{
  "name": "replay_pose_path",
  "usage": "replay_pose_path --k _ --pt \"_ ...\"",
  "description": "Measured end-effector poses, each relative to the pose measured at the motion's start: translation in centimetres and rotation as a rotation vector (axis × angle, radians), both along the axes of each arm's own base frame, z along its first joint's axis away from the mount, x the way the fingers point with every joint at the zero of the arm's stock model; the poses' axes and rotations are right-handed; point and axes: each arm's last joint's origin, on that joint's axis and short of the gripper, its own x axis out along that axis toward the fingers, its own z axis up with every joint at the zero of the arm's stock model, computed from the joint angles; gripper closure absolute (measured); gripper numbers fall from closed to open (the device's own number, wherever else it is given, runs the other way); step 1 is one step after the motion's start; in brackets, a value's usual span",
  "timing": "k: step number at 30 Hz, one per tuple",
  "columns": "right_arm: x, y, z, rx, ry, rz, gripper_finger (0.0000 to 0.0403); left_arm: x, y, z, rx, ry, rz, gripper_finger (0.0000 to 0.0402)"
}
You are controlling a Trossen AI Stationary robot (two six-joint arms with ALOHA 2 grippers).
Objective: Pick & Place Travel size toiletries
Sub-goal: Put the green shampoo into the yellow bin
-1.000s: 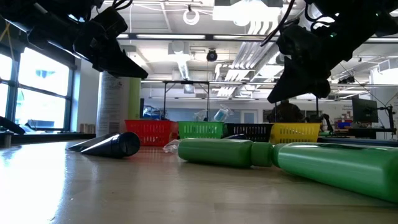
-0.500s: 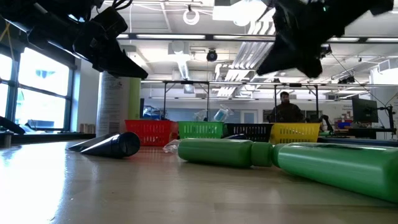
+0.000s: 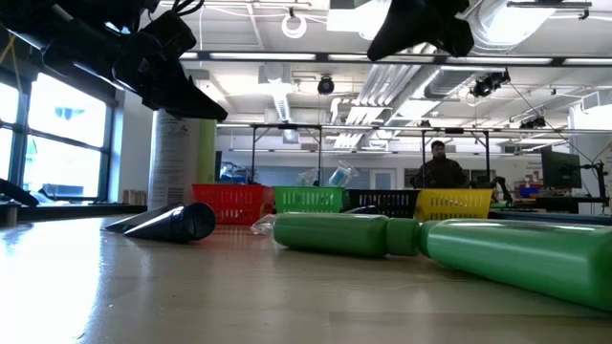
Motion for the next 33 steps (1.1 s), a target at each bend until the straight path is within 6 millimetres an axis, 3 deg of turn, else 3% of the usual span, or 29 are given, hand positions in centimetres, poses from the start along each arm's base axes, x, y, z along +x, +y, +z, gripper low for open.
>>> replay_pose_path --k 13,24,33 --pt "3.0 3.7 2.6 0.047 0.171 -0.071 0.0401 0.0 0.0 0.0 -0.001 0.0 0.001 0.0313" --pt "3.4 6.3 5.1 0.121 0.284 -0.106 0.0401 0.0 0.0 0.0 -0.001 0.001 0.001 0.0313" --pt "2.6 6.5 3.1 0.303 0.584 -0.274 0.0401 -0.2 0.0 -0.4 -0.003 0.048 0.002 0.0313"
